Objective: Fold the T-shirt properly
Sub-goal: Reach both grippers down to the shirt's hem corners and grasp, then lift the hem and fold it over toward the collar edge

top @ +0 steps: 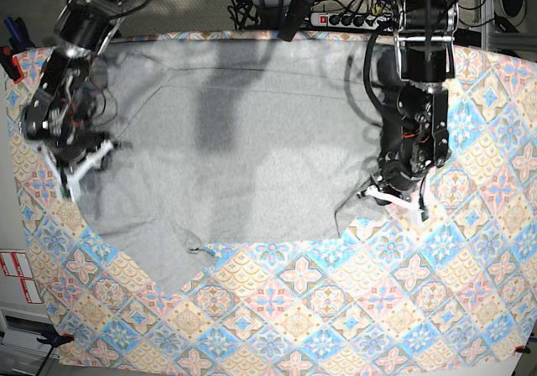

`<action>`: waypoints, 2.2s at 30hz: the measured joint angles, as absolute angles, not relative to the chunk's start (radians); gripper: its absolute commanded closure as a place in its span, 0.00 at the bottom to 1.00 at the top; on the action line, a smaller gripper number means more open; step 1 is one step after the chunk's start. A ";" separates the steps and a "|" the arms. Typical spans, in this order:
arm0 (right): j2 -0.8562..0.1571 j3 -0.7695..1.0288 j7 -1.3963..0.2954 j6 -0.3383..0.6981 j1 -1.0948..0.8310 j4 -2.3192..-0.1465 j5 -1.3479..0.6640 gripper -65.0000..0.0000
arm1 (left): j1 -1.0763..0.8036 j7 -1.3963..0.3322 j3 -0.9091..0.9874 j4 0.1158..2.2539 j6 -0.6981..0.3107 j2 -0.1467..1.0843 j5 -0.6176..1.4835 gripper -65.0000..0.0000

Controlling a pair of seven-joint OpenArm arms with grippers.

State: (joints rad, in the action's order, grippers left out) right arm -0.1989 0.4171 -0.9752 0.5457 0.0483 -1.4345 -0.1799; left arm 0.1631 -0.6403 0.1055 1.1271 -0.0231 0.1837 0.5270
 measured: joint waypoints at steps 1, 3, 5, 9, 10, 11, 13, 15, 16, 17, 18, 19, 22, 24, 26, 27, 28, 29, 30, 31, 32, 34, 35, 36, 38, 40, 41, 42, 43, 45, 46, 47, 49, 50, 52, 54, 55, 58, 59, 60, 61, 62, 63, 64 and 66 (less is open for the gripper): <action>-0.220 0.389 -0.948 0.545 0.077 -1.406 -0.168 0.73 | 0.142 -0.640 0.124 1.151 -0.023 0.185 0.529 1.00; -0.257 0.340 -0.936 0.542 0.121 -1.341 -0.161 0.72 | 0.099 -0.667 0.159 1.196 -0.019 0.189 0.523 1.00; -0.287 0.297 -0.937 0.545 0.149 -1.268 -0.156 0.72 | 0.057 -0.690 0.184 1.248 -0.017 0.192 0.523 1.00; -0.341 0.199 -0.830 0.542 0.223 -1.092 -0.146 0.72 | -0.017 -0.696 0.192 1.369 -0.019 0.191 0.526 1.00; -0.354 0.175 -0.791 0.542 0.256 -1.035 -0.149 0.72 | -0.038 -0.695 0.191 1.405 -0.022 0.188 0.530 1.00; -0.361 0.153 -0.755 0.539 0.288 -0.982 -0.152 0.72 | -0.065 -0.694 0.191 1.440 -0.022 0.187 0.529 1.00; -0.374 0.119 -0.693 0.543 0.333 -0.891 -0.159 0.72 | -0.116 -0.694 0.192 1.502 -0.021 0.186 0.527 1.00; -0.386 0.091 -0.637 0.545 0.356 -0.818 -0.154 0.72 | -0.164 -0.699 0.192 1.548 -0.019 0.189 0.524 1.00; -0.393 0.080 -0.617 0.545 0.363 -0.789 -0.154 0.72 | -0.184 -0.701 0.192 1.566 -0.019 0.189 0.525 1.00; -0.398 0.071 -0.591 0.545 0.369 -0.761 -0.146 0.72 | -0.199 -0.701 0.192 1.578 -0.017 0.189 0.524 1.00; -0.402 0.063 -0.566 0.538 0.380 -0.733 -0.142 0.72 | -0.211 -0.701 0.193 1.590 -0.015 0.189 0.524 1.00; -0.406 0.056 -0.544 0.539 0.393 -0.710 -0.139 0.72 | -0.220 -0.699 0.192 1.604 -0.018 0.189 0.527 1.00; -0.418 0.029 -0.466 0.538 0.432 -0.659 -0.146 0.72 | -0.250 -0.696 0.192 1.638 -0.022 0.189 0.529 1.00; -0.419 0.011 -0.432 0.538 0.462 -0.624 -0.146 0.72 | -0.274 -0.696 0.193 1.653 -0.019 0.189 0.527 1.00; -0.418 0.004 -0.395 0.538 0.484 -0.584 -0.147 0.72 | -0.295 -0.700 0.198 1.668 -0.019 0.188 0.527 1.00; -0.418 0.004 -0.373 0.540 0.491 -0.563 -0.150 0.72 | -0.307 -0.703 0.210 1.679 -0.023 0.186 0.530 1.00; -0.419 0.003 -0.362 0.542 0.500 -0.543 -0.149 0.72 | -0.316 -0.703 0.226 1.691 -0.023 0.183 0.530 1.00; -0.420 0.000 -0.342 0.541 0.510 -0.521 -0.146 0.72 | -0.326 -0.699 0.238 1.702 -0.022 0.184 0.530 1.00; -0.426 -0.001 -0.319 0.539 0.518 -0.498 -0.146 0.72 | -0.334 -0.695 0.242 1.707 -0.022 0.187 0.526 1.00; -0.434 -0.002 -0.292 0.540 0.526 -0.473 -0.146 0.72 | -0.342 -0.692 0.248 1.708 -0.022 0.191 0.526 1.00; -0.439 -0.002 -0.268 0.541 0.536 -0.450 -0.146 0.72 | -0.352 -0.694 0.258 1.708 -0.023 0.191 0.527 1.00; -0.444 -0.002 -0.212 0.528 0.557 -0.399 -0.146 0.72 | -0.369 -0.697 0.274 1.711 -0.022 0.188 0.529 1.00; -0.444 -0.002 -0.187 0.529 0.561 -0.385 -0.146 0.72 | -0.377 -0.700 0.281 1.713 -0.021 0.188 0.527 1.00; -0.444 -0.002 -0.160 0.530 0.562 -0.373 -0.146 0.72 | -0.382 -0.700 0.288 1.715 -0.022 0.188 0.527 1.00; -0.447 -0.002 -0.153 0.516 0.563 -0.354 -0.145 0.71 | -0.386 -0.699 0.292 1.717 -0.022 0.188 0.527 1.00; -0.448 -0.002 -0.152 0.473 0.563 -0.342 -0.145 0.66 | -0.385 -0.699 0.292 1.717 -0.022 0.188 0.527 1.00; -0.449 -0.002 -0.148 0.459 0.563 -0.340 -0.144 0.61 | -0.385 -0.699 0.292 1.717 -0.022 0.188 0.527 1.00; -0.453 -0.002 -0.146 0.462 0.563 -0.338 -0.145 0.56 | -0.386 -0.699 0.292 1.717 -0.022 0.187 0.528 1.00; -0.455 -0.002 -0.143 0.463 0.563 -0.338 -0.146 0.51 | -0.388 -0.699 0.292 1.717 -0.022 0.186 0.527 1.00; -0.455 -0.002 -0.141 0.462 0.563 -0.338 -0.146 0.44 | -0.394 -0.699 0.292 1.717 -0.023 0.184 0.528 1.00; -0.453 -0.002 -0.142 0.463 0.563 -0.338 -0.145 0.41 | -0.397 -0.699 0.292 1.717 -0.022 0.183 0.528 1.00; -0.451 -0.002 -0.141 0.463 0.563 -0.338 -0.146 0.40 | -0.397 -0.704 0.292 1.721 -0.021 0.183 0.527 1.00; -0.451 -0.002 -0.142 0.467 0.562 -0.338 -0.146 0.40 | -0.397 -0.703 0.292 1.744 -0.020 0.183 0.528 1.00; -0.452 -0.002 -0.142 0.466 0.562 -0.338 -0.146 0.40 | -0.396 -0.701 0.292 1.755 -0.020 0.183 0.527 1.00; -0.453 -0.002 -0.142 0.463 0.563 -0.338 -0.145 0.40 | -0.396 -0.695 0.292 1.766 -0.022 0.183 0.527 1.00; -0.452 -0.002 -0.142 0.463 0.562 -0.338 -0.134 0.40 | -0.397 -0.696 0.292 1.766 -0.023 0.183 0.527 1.00; -0.452 -0.002 -0.141 0.463 0.562 -0.338 -0.111 0.40 | -0.398 -0.697 0.292 1.766 -0.022 0.183 0.527 1.00; -0.448 -0.002 -0.122 0.463 0.562 -0.338 -0.030 0.40 | -0.398 -0.699 0.292 1.766 -0.020 0.183 0.527 1.00; -0.447 -0.002 -0.104 0.463 0.558 -0.338 -0.018 0.40 | -0.399 -0.699 0.292 1.766 -0.023 0.183 0.527 1.00; -0.448 -0.002 -0.072 0.463 0.548 -0.330 -0.015 0.40 | -0.402 -0.699 0.292 1.767 -0.022 0.182 0.527 1.00; -0.448 -0.002 -0.052 0.463 0.537 -0.315 -0.015 0.40 | -0.403 -0.699 0.292 1.767 -0.022 0.182 0.528 1.00; -0.448 -0.002 -0.040 0.466 0.522 -0.296 -0.015 0.40 | -0.408 -0.699 0.292 1.767 -0.022 0.182 0.536 1.00; -0.447 -0.002 -0.035 0.466 0.506 -0.276 -0.011 0.40 | -0.412 -0.699 0.292 1.767 -0.022 0.183 0.551 1.00; -0.447 -0.002 0.035 0.470 0.485 -0.260 -0.038 0.40 | -0.413 -0.700 0.292 1.767 -0.019 0.183 0.559 1.00; -0.451 -0.002 0.034 0.471 0.492 -0.241 -0.030 0.40 | -0.413 -0.699 0.292 1.767 -0.020 0.184 0.595 1.00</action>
State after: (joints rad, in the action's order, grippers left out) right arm -0.4511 -0.0017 0.0341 0.4706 0.4919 -0.2413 -0.0296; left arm -0.4126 -0.6991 0.2924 1.7672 -0.0196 0.1844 0.5945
